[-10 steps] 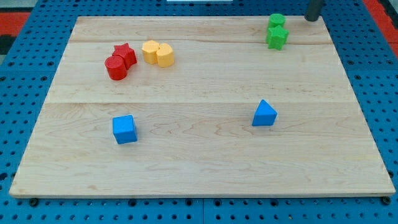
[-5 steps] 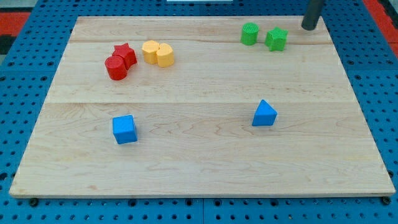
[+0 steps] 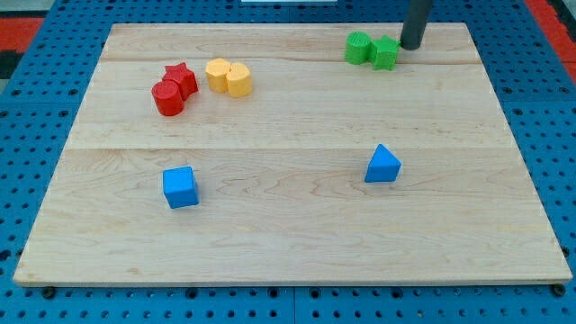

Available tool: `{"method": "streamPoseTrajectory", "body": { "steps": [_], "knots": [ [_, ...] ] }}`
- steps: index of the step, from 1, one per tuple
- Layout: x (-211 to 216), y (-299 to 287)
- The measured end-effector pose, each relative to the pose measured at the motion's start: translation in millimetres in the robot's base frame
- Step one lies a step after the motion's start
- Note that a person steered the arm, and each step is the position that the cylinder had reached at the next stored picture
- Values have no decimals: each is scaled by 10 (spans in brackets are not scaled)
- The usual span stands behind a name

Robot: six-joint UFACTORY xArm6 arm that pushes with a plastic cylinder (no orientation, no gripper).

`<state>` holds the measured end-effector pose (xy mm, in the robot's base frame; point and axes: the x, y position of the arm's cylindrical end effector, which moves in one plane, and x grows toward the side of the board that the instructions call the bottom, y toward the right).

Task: Put the green circle at the bottom right of the yellow heart

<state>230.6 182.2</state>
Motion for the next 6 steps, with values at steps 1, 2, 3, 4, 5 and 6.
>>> {"method": "streamPoseTrajectory", "body": {
  "steps": [1, 2, 3, 4, 5, 6],
  "knots": [
    [-57, -529],
    [-57, -1301],
    [123, -1430],
    [88, -1148],
    [-64, -1098],
    [10, -793]
  ]
}}
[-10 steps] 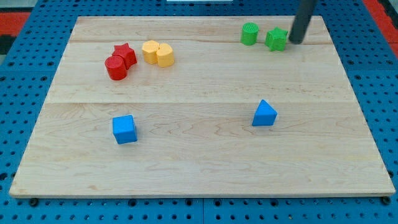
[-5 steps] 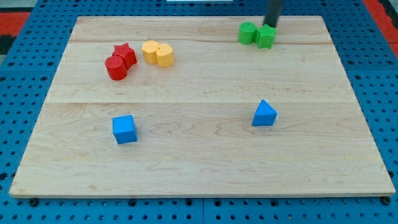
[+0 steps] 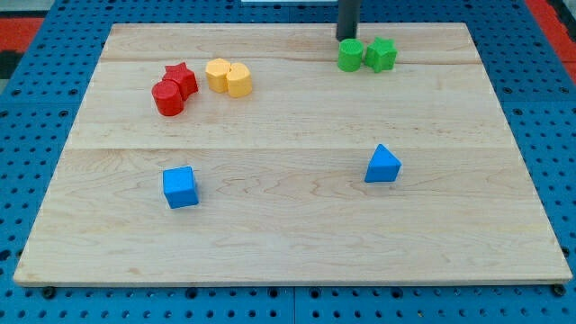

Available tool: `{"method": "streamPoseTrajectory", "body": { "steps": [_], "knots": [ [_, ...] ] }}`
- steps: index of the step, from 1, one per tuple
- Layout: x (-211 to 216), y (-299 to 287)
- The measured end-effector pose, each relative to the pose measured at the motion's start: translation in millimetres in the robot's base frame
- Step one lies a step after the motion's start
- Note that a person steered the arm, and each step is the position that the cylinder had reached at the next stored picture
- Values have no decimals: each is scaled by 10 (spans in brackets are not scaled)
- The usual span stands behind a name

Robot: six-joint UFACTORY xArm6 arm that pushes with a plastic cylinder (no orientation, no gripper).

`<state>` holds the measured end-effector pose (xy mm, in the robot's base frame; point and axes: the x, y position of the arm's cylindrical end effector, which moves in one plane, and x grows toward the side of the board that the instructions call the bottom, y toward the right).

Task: Put the green circle at the bottom right of the yellow heart

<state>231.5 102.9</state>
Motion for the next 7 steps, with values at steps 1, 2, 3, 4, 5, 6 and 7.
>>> {"method": "streamPoseTrajectory", "body": {
  "steps": [1, 2, 3, 4, 5, 6, 7],
  "knots": [
    [452, -61],
    [850, -189],
    [1153, -192],
    [1210, -678],
    [1231, -835],
    [1356, -713],
    [1618, -732]
  ]
}}
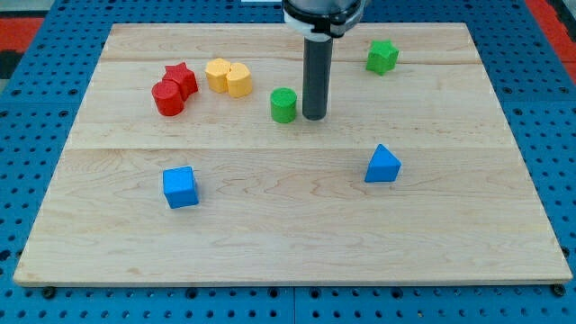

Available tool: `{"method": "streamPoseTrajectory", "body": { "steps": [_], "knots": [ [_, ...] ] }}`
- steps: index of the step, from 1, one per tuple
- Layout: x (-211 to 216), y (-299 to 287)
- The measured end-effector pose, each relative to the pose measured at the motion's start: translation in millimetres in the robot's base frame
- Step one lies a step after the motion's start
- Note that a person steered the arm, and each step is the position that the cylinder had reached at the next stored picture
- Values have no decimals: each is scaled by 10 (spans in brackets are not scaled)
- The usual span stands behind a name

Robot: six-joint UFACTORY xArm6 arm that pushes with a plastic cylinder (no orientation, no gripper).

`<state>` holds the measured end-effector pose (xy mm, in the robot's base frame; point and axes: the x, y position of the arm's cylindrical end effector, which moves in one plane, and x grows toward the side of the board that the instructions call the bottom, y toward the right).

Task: Put the green circle at the bottom right of the yellow heart

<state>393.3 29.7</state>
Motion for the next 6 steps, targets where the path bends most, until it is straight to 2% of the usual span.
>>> {"method": "streamPoseTrajectory", "body": {
  "steps": [1, 2, 4, 5, 6],
  "knots": [
    [-196, -324],
    [-290, -317],
    [-288, -567],
    [-265, -503],
    [-461, 224]
  ]
}}
